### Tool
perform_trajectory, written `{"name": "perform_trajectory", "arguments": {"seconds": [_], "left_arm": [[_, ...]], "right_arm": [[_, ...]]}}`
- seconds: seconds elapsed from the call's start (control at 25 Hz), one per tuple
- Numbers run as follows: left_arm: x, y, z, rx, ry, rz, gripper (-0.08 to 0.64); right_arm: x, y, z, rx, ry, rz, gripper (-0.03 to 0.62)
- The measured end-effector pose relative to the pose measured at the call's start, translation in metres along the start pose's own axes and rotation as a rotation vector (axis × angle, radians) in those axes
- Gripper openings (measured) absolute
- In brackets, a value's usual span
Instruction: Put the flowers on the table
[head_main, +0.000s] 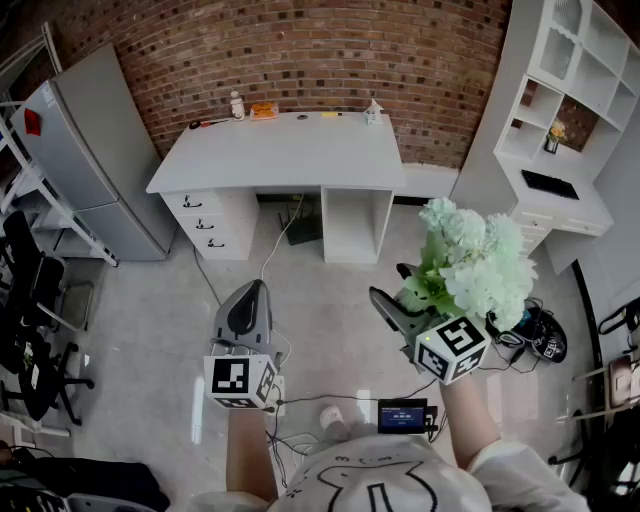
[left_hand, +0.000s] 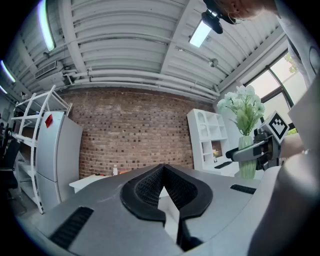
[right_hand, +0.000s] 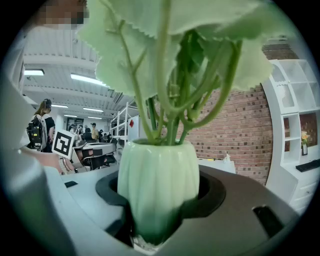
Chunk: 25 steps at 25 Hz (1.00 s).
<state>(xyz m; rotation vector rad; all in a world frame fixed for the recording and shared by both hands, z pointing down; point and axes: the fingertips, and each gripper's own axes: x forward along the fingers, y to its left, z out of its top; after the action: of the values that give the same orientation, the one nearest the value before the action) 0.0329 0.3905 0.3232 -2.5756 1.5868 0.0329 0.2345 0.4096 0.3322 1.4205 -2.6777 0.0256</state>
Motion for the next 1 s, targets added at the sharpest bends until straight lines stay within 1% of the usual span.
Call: {"name": "perform_trajectory", "arguments": {"seconds": [0.28,0.52,0.64,0.8,1.0], "left_arm": [[-0.040,-0.018,0.002,-0.012,-0.002,0.025,0.009],[-0.072,-0.045,0.004,-0.013,0.004,0.030,0.009],[-0.082,-0.053,0.004,-0.007,0.009,0.024,0.009],[-0.077,-0.051,0.004,-0.008,0.006,0.024,0.009],[-0.050,-0.039,0.007,-0.006,-0.011,0.016,0.009]], "right_arm": [[-0.031,0.026,-0.001,-0.016,-0.006,0.028,0.270],[-0.066,0.051,-0.015,-0.022,0.025,0.048,0.270],[-0.075,0.059,-0.021,-0.034,0.050,0.041,0.270],[-0.073,0.060,-0.022,-0.035,0.054,0.051,0.270],[-0.049,0.046,-0.016,-0.026,0.049,0.061,0.270]]}}
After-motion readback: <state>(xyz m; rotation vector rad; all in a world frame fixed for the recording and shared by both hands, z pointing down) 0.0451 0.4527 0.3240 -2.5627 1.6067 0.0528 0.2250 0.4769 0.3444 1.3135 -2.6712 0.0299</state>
